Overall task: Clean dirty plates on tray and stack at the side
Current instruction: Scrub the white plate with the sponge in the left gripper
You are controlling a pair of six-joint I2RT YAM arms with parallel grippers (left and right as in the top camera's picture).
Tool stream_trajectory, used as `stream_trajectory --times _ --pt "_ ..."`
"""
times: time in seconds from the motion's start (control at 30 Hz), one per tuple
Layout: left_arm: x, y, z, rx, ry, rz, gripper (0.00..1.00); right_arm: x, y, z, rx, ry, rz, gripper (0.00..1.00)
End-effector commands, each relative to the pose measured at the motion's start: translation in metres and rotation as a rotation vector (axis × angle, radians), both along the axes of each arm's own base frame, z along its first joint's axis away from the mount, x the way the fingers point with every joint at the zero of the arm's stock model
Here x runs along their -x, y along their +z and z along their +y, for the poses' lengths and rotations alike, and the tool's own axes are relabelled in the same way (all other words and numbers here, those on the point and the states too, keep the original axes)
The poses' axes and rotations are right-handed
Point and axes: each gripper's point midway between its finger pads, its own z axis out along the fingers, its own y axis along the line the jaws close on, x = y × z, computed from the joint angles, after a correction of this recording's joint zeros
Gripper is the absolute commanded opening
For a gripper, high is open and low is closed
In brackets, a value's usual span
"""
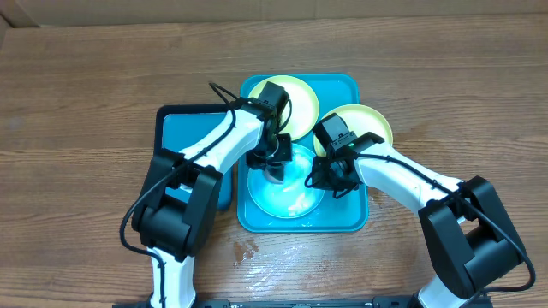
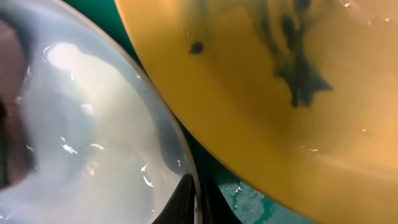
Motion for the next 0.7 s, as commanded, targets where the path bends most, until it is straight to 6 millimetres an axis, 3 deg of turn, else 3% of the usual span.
stream_trajectory --times 0.0,0.17,0.3,0.47,0.57,0.67 --pt "0.055 -0.025 -0.049 0.207 -0.07 0.252 0.04 0.004 -0.021 -0.029 0.139 -0.021 0.014 0.04" --pt "0.065 -0.015 -0.06 0.298 -0.095 0.305 0.04 0.004 -0.021 -0.029 0.142 -0.022 0.014 0.04" --pt "0.073 -0.019 -0.049 0.231 -0.105 0.323 0.04 0.004 -0.021 -0.029 0.142 -0.022 0.014 0.04" --pt "0.067 -0.024 -0.001 -0.007 -0.076 0.286 0.04 0.005 -0.021 -0.03 0.145 -0.022 0.016 0.04" --pt "0.056 -0.011 0.022 -0.08 -0.051 0.232 0.04 0.005 -0.021 -0.03 0.145 -0.017 0.016 0.04" --pt "0.039 0.017 0.049 -0.135 -0.006 0.136 0.04 0.005 -0.021 -0.03 0.148 -0.018 0.016 0.04"
